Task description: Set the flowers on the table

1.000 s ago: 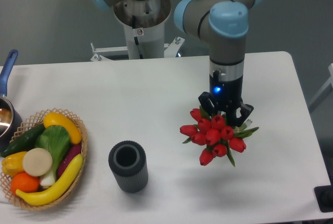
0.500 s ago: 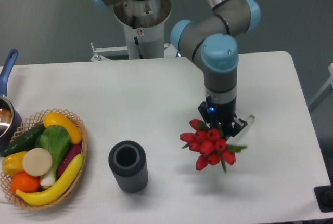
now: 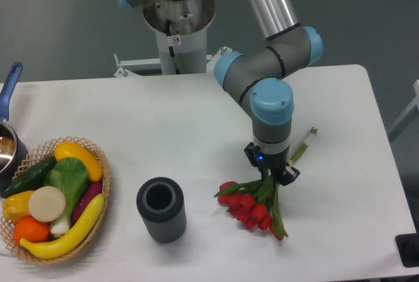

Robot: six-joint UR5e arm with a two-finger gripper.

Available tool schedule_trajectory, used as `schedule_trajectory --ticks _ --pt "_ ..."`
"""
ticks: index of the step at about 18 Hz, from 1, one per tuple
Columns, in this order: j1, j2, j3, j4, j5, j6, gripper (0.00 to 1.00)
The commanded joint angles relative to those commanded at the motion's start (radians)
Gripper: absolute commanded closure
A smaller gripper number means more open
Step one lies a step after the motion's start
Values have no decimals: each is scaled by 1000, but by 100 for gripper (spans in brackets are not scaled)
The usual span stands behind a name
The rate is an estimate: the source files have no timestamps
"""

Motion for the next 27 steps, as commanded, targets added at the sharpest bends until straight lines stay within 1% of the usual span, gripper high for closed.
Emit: schedule_trajectory --ticks 1,2,3,4,5,6,7,8,9,12,13,14,15,17,18,19,21,25,27 --pt "0 5 -5 -2 -2 0 57" --pt "2 12 -14 0 -6 0 46" --pt "6 28 -12 0 -8 0 33" --pt "11 46 3 -2 -23 0 4" --pt "11 69 12 -3 -23 0 0" --pt "11 86 21 -5 -23 0 0" --pt "18 94 46 -32 -21 0 0" --pt "28 95 75 -75 -20 0 0" --pt "40 101 110 -131 -21 2 0" --pt "49 109 240 -338 -20 3 0" --pt "57 109 274 -394 -21 3 0" --pt "69 109 300 -429 -25 15 0" --pt "84 114 316 -455 -28 62 0" --pt "135 159 325 -515 -38 203 0" --pt "165 173 325 -547 -47 283 0" --pt "191 187 322 -572 -48 352 0" --pt "228 209 311 -578 -49 441 0" --pt "284 218 302 -585 -84 494 0" --pt "337 226 266 -578 -95 587 0"
